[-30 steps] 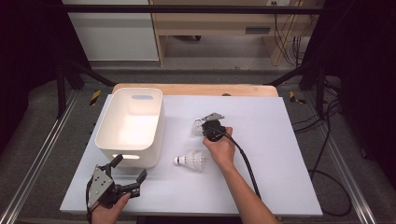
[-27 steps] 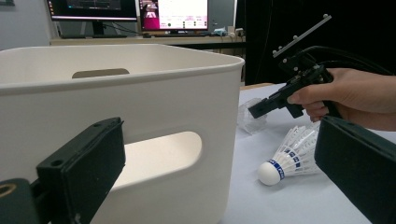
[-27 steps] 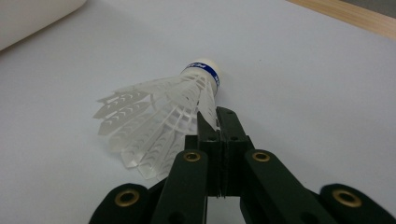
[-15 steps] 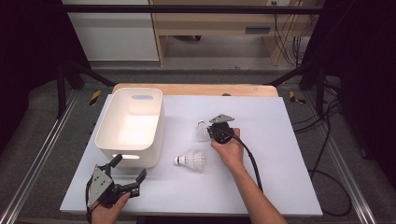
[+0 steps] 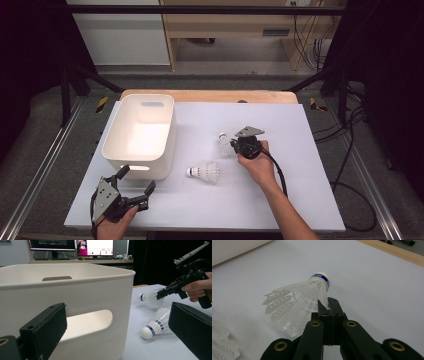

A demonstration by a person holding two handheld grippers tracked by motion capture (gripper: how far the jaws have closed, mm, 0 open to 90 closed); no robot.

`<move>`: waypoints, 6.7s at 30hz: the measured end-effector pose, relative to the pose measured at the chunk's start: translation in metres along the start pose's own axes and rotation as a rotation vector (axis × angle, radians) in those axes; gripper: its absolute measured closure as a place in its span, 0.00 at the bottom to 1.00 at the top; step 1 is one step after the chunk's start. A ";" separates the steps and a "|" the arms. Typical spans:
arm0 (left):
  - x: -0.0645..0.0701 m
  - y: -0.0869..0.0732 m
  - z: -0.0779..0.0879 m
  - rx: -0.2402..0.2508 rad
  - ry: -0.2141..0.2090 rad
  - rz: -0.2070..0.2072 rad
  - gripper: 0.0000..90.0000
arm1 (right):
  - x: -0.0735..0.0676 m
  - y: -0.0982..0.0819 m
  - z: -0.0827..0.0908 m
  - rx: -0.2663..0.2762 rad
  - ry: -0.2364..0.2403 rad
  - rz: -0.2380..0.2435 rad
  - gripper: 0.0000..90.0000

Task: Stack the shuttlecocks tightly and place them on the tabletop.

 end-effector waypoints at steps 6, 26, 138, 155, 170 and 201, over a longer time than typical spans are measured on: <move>0.000 0.000 0.000 0.000 -0.001 0.001 0.02 | -0.001 -0.006 0.012 0.004 0.028 0.037 1.00; -0.001 -0.002 -0.001 -0.006 0.008 -0.003 0.02 | -0.005 -0.038 0.057 0.048 0.170 0.163 1.00; 0.006 -0.002 -0.002 -0.014 0.000 -0.014 0.02 | -0.053 -0.036 0.019 -0.023 0.361 0.348 0.96; 0.007 -0.002 -0.002 -0.012 -0.005 -0.016 0.03 | -0.063 -0.027 0.007 -0.039 0.343 0.352 0.95; 0.007 -0.002 -0.002 -0.013 -0.006 -0.018 0.03 | -0.061 -0.028 0.009 -0.064 0.308 0.331 0.71; 0.006 -0.001 -0.001 -0.008 0.001 -0.018 0.02 | -0.052 -0.035 0.016 -0.059 0.220 0.235 0.37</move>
Point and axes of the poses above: each handheld gripper's, and its own axes: z roughly backward along the jaws, y roughly out of its top, x roughly to its right, the point moved 5 cm from there along -z, roughly forward along the jaws, and after that the axes turned 11 degrees about -x, right-handed, at the moved point
